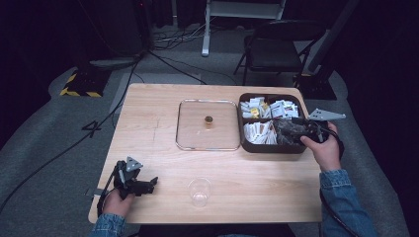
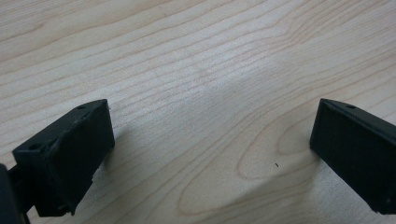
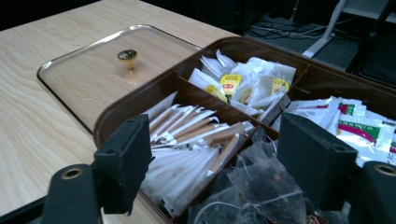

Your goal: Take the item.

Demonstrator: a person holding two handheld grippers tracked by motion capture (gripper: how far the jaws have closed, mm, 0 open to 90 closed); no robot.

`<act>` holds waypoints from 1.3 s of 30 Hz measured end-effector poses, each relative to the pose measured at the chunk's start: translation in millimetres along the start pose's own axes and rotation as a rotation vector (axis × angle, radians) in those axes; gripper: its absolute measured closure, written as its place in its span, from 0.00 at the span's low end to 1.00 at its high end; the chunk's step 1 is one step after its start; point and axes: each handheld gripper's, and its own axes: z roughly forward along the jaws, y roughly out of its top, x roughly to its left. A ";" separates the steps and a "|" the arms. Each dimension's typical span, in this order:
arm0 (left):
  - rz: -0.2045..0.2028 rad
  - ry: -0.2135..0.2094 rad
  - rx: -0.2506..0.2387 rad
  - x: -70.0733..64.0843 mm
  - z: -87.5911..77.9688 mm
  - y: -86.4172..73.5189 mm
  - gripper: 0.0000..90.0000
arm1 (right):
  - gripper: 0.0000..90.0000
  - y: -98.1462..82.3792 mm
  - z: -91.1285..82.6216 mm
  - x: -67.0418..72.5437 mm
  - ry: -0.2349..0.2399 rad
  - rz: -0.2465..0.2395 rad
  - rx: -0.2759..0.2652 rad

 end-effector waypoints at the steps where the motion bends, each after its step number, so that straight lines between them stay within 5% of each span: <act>1: 0.000 0.000 0.000 0.0 0.0 0.0 0.00 | 0.31 -3.3 1.5 -3.6 -0.007 0.000 0.010; 27: 0.000 0.000 0.000 0.0 0.0 0.0 0.00 | 0.42 -31.9 25.5 -29.0 -0.080 -0.006 0.122; 34: 0.000 0.000 0.000 0.0 0.0 0.0 0.00 | 0.53 -37.0 34.2 -32.1 -0.093 -0.015 0.165; 39: 0.000 0.000 0.000 0.0 0.0 0.0 0.00 | 0.71 -40.0 36.0 -32.5 -0.115 -0.023 0.184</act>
